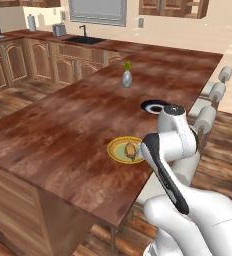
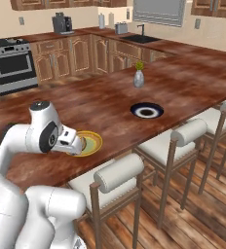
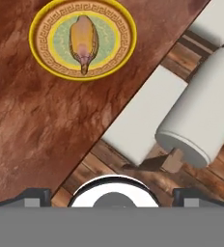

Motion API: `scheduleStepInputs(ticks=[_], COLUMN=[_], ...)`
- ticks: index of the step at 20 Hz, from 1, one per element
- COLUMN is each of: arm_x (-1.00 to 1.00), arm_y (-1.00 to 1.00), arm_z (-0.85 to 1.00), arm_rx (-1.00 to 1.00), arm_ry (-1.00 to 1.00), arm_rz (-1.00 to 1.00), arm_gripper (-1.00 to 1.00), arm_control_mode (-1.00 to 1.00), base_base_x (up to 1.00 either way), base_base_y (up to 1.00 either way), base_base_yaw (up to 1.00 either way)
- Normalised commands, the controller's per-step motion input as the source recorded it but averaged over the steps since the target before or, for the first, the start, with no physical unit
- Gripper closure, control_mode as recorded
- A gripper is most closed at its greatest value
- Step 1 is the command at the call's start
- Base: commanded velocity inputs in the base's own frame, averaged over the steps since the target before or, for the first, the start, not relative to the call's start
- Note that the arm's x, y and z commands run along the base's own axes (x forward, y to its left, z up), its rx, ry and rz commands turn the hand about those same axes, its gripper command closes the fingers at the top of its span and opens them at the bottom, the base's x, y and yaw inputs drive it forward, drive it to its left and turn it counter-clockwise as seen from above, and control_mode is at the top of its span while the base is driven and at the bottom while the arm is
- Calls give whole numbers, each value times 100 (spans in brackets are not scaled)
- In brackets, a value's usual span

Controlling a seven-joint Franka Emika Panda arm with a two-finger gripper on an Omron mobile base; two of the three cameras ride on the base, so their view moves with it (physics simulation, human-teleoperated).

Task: Take the chicken drumsticks from the pan and place one on each plate on the dining counter.

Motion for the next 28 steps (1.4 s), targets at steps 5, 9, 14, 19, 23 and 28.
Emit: scheduleStepInputs(ticks=[5, 9, 14, 19, 23, 28], arm_x=[-69, -28, 0, -27, 0, 0], arm_y=[0, 0, 0, 0, 0, 0], arm_z=[35, 9, 0, 0, 0, 0], arm_rx=[-6, 1, 0, 0, 0, 0], arm_ry=[-1, -1, 0, -4, 0, 0], arm_rz=[0, 2, 0, 0, 0, 0], arm_gripper=[-100, -100, -100, -100, -100, -100], arm_control_mode=[-100, -100, -100, 100, 100, 100], base_base_x=[0, 0, 0, -16, -97, -100], base_base_y=[0, 0, 0, 0, 0, 0], base_base_yaw=[0, 0, 0, 0, 0, 1])
